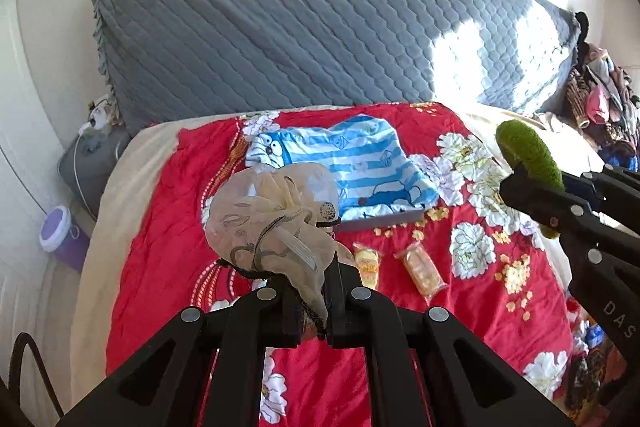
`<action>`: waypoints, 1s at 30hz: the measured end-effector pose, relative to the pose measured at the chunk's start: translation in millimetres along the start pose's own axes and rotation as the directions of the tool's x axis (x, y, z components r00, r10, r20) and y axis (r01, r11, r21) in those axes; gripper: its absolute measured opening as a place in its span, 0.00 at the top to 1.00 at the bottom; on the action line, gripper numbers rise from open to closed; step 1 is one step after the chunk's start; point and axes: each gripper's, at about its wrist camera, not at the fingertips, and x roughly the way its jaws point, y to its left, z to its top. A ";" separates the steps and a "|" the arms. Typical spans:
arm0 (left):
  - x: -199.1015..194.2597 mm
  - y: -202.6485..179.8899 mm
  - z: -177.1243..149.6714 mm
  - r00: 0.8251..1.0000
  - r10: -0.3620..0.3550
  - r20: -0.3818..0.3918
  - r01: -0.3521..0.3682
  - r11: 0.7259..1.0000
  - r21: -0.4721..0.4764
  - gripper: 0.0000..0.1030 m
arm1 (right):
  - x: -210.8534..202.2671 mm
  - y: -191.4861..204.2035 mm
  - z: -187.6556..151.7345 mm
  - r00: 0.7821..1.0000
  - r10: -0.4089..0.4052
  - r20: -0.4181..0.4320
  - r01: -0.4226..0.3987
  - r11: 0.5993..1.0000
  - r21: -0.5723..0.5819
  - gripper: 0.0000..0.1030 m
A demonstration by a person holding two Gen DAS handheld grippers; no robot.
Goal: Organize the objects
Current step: 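Lift the beige scrunchie with the left tool while the right tool lifts the green ring, then carry the scrunchie in the left tool and the ring in the right tool over the striped shirt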
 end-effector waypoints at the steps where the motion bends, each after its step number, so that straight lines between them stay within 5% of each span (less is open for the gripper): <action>1: 0.2 1.0 3.6 1.000 0.010 0.001 -0.010 1.000 -0.005 0.93 | 1.5 -0.8 2.1 1.000 -0.003 -0.006 0.003 1.000 -0.001 0.88; 11: 2.9 11.2 51.3 1.000 0.030 0.004 -0.030 0.999 -0.024 0.93 | 5.2 -12.2 30.8 1.000 -0.001 -0.010 0.001 1.000 0.023 0.88; 18: 8.8 14.3 79.4 0.994 0.101 0.044 -0.105 0.991 0.085 0.93 | 10.8 -18.6 57.9 1.000 -0.005 0.000 0.005 0.999 0.045 0.88; 25: 38.4 23.9 87.6 0.998 0.069 -0.007 -0.069 0.997 0.020 0.93 | 34.6 -34.3 86.6 0.994 0.071 -0.078 -0.062 0.991 0.118 0.88; 30: 58.8 17.9 90.2 0.999 0.047 0.008 -0.047 0.999 0.028 0.93 | 55.4 -29.4 97.7 0.994 0.039 -0.097 -0.033 0.998 0.060 0.88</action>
